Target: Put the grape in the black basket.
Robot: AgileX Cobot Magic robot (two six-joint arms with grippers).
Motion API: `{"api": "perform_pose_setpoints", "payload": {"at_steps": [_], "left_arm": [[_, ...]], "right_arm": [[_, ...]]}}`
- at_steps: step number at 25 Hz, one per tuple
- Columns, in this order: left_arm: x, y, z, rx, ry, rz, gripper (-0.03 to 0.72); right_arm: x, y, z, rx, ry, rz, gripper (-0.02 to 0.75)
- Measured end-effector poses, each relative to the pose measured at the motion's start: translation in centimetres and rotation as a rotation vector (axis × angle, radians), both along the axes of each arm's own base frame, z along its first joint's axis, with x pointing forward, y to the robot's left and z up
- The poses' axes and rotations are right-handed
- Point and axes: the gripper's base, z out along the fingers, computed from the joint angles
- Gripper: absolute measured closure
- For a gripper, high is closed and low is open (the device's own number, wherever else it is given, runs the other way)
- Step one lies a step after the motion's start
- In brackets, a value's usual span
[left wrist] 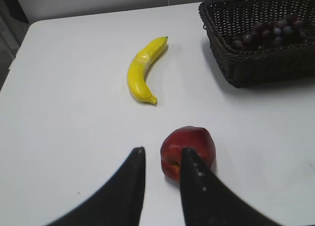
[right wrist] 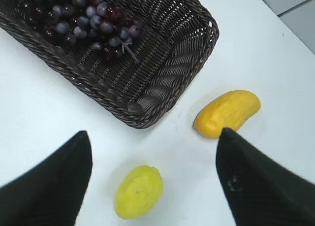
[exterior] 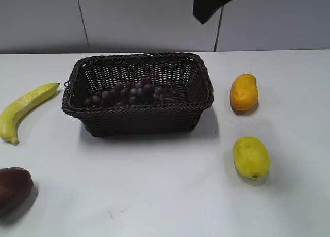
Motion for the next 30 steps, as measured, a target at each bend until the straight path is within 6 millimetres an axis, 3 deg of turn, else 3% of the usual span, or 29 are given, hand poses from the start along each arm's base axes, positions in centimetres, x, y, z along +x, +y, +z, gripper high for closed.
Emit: {"api": "perform_pose_setpoints", "payload": {"at_steps": [6,12,30], "left_arm": [[0.0,0.0,0.0,0.0,0.0,0.0,0.461],[0.0,0.0,0.0,0.0,0.0,0.0,0.461],[0.0,0.0,0.0,0.0,0.0,0.0,0.46]], "right_arm": [[-2.5,-2.0,0.1,0.005,0.026,-0.035,0.145],[-6.6,-5.4,-2.7,-0.039,0.106,-0.07,0.145],[-18.7,-16.4,-7.4,0.15,-0.097,-0.224,0.145]]}}
